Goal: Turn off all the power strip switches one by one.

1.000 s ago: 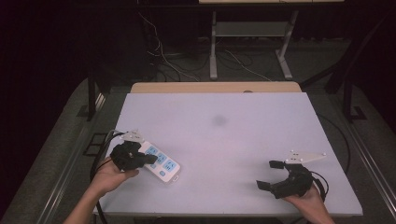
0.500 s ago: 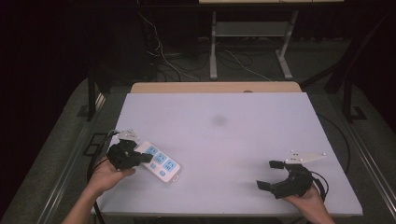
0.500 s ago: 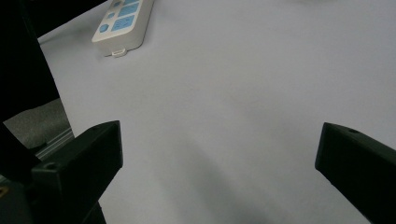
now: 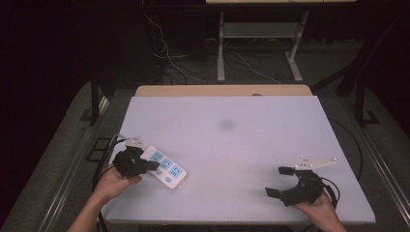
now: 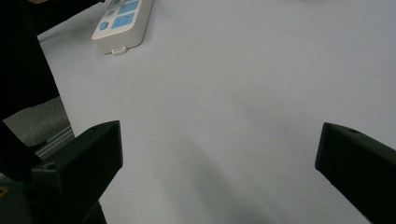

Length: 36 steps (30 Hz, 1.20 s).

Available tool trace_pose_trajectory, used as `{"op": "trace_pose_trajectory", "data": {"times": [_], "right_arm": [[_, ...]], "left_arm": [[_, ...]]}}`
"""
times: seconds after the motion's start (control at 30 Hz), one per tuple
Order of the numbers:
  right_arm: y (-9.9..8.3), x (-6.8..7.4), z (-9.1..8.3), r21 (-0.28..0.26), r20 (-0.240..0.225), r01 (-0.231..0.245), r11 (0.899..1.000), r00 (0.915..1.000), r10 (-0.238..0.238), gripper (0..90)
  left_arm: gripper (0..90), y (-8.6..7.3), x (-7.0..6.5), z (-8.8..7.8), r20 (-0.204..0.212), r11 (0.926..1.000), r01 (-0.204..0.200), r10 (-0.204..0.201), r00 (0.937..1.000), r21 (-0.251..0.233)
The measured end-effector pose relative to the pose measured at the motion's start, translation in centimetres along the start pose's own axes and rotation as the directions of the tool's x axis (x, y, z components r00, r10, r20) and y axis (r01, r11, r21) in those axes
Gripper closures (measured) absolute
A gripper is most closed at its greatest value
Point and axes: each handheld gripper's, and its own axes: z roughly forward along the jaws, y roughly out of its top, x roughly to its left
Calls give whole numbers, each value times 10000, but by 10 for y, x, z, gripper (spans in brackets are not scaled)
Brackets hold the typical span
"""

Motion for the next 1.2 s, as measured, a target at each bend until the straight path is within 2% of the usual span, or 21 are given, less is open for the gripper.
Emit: {"op": "trace_pose_trajectory", "data": {"times": [0.83, 1.2], "right_arm": [[0, 0, 1, 59, -19, 33, 10000, 10000, -33, 6], [0, 0, 1, 80, -15, 35, 10000, 10000, -34, 7]], "left_arm": [[890, -4, 3, 11, 78, 9995, 56, -59, 10000, 316], [890, -6, 4, 12, 147, 9995, 160, -164, 9998, 256]]}}
